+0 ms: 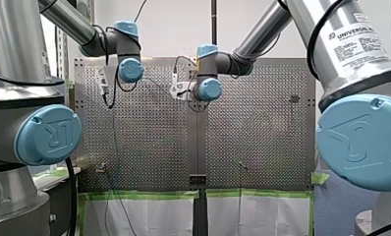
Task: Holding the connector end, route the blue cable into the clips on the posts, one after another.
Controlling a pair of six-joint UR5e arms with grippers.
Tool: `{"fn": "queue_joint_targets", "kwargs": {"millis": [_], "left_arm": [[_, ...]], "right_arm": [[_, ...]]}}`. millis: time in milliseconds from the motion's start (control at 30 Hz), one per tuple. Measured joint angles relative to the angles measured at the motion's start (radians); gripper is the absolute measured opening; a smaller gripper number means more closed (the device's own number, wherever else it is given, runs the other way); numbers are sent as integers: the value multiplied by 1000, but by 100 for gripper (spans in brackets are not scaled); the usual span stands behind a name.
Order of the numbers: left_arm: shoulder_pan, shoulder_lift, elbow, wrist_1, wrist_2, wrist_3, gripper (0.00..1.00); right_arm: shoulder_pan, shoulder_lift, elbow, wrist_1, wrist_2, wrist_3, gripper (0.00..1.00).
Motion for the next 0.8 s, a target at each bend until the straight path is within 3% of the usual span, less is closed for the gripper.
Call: {"fn": "queue_joint_targets", "kwargs": {"millis": [200, 433, 633, 800], "left_arm": [[24, 0, 37, -60, 7, 4, 0], [51, -47, 84, -129, 32, 12, 0], [74, -27, 106, -181, 56, 8, 0], [85, -39, 125, -229, 60, 6, 0]], "right_arm": [[21, 0, -57, 30, -2, 16, 0], [38, 0, -125, 76, -2, 23, 0], [50, 1, -177, 85, -2, 29, 0], [55, 4, -218, 83, -9, 48, 0]]}}
